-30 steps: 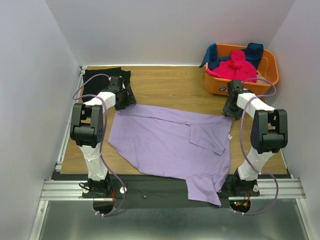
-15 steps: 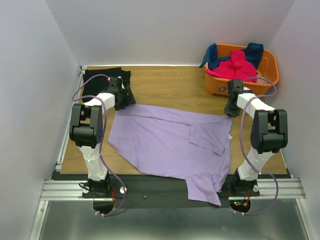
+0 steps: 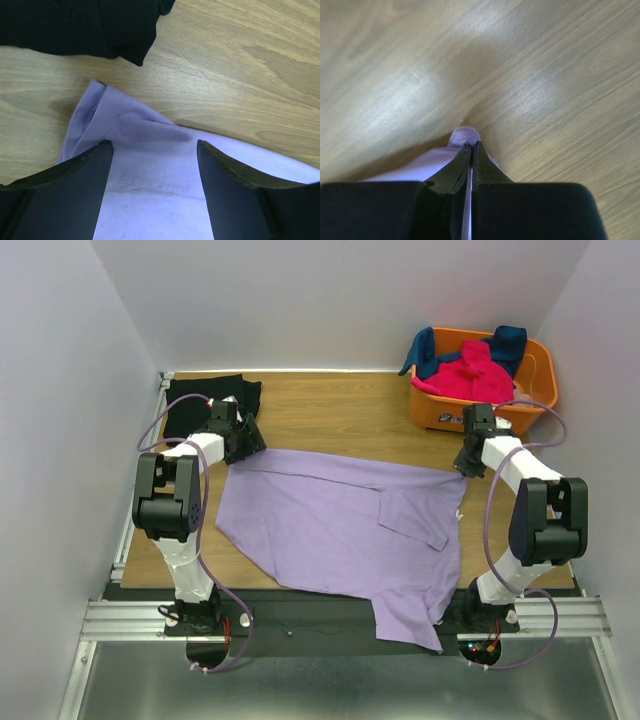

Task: Fold and stack the t-shirts
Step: Fold the tshirt

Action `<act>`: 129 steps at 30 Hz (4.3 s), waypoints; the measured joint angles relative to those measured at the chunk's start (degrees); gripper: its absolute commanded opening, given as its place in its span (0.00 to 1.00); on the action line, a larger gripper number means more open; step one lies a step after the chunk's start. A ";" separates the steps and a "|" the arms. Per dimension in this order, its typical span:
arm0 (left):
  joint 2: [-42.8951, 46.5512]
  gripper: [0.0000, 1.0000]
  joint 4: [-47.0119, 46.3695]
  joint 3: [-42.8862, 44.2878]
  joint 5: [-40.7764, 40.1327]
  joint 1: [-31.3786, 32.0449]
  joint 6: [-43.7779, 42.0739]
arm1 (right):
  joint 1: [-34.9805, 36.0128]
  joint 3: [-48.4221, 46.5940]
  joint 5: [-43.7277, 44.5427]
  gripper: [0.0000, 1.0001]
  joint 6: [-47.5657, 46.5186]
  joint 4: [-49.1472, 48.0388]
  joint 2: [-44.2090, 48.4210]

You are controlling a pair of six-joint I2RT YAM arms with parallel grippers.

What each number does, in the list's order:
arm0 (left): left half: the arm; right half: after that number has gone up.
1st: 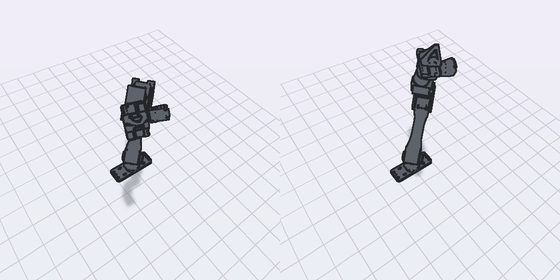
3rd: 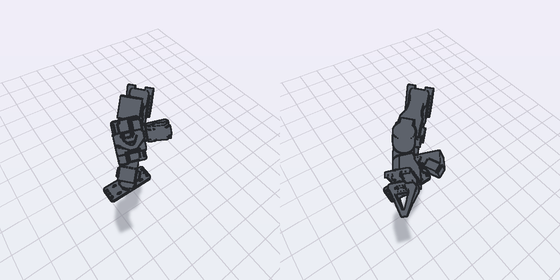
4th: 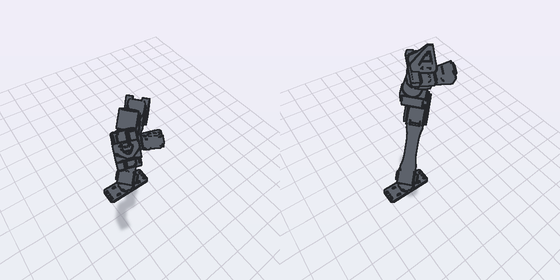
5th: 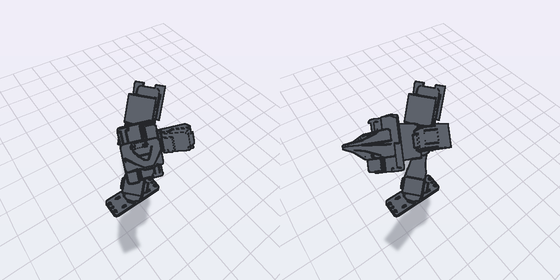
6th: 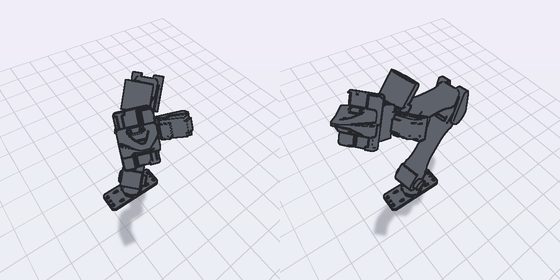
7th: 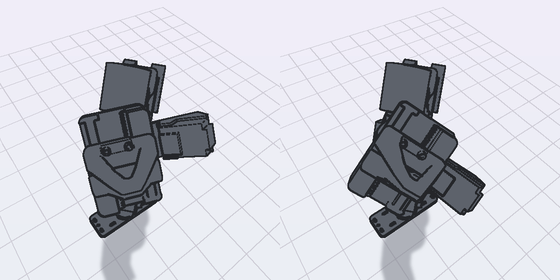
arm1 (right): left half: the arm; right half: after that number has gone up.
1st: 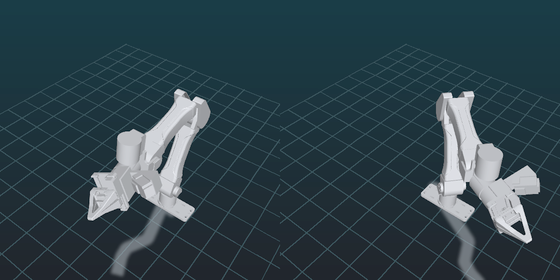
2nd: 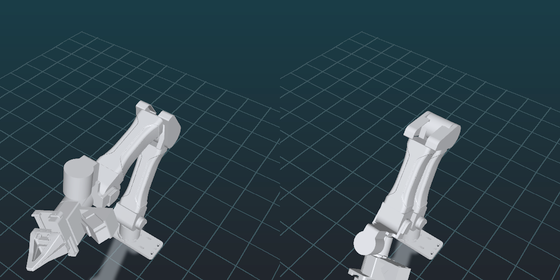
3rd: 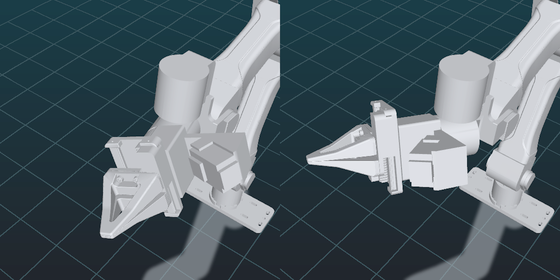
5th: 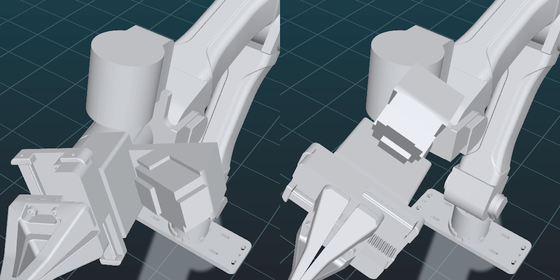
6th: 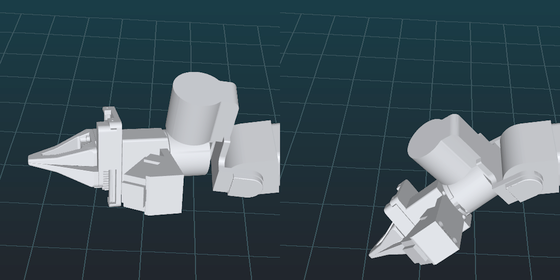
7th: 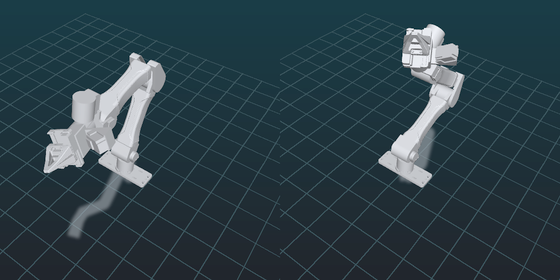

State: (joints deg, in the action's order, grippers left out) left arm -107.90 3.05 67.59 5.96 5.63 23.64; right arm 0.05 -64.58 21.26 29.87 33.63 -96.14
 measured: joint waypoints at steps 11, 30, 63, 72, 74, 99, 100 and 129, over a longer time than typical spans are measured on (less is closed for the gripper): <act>0.83 0.80 -2.73 -2.01 0.02 -0.17 0.70 | -8.04 0.04 -5.92 0.11 2.71 -0.24 2.16; 0.76 0.80 -1.31 -1.16 -0.44 -0.46 0.52 | -14.36 -4.72 -7.30 0.44 1.14 -0.74 -2.29; 0.17 0.85 5.60 2.14 0.24 0.04 2.16 | 5.27 6.69 -20.20 0.63 2.47 -2.45 0.22; -2.40 0.85 4.85 4.92 0.00 0.02 2.47 | 5.29 -5.01 -16.90 0.64 2.05 -1.11 -9.35; -3.89 0.85 4.85 6.99 -0.33 0.02 2.58 | 5.29 -8.26 -15.93 0.64 1.79 -0.87 -11.78; -3.48 0.85 9.25 13.09 -3.17 -0.13 -0.17 | 5.11 -18.12 -14.86 0.73 -0.13 3.67 -18.05; -2.69 0.85 9.25 12.61 -3.26 -0.13 -0.20 | 5.11 -17.22 -15.06 0.73 -0.31 3.37 -17.33; -0.24 0.85 9.14 7.96 -4.42 -1.03 -0.02 | 7.91 13.92 -16.26 0.71 4.48 -0.31 10.91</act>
State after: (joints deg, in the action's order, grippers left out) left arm -108.14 12.19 75.55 1.54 4.60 23.62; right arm 7.97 -50.65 4.99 34.35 33.32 -85.23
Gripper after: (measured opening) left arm 0.848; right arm 0.718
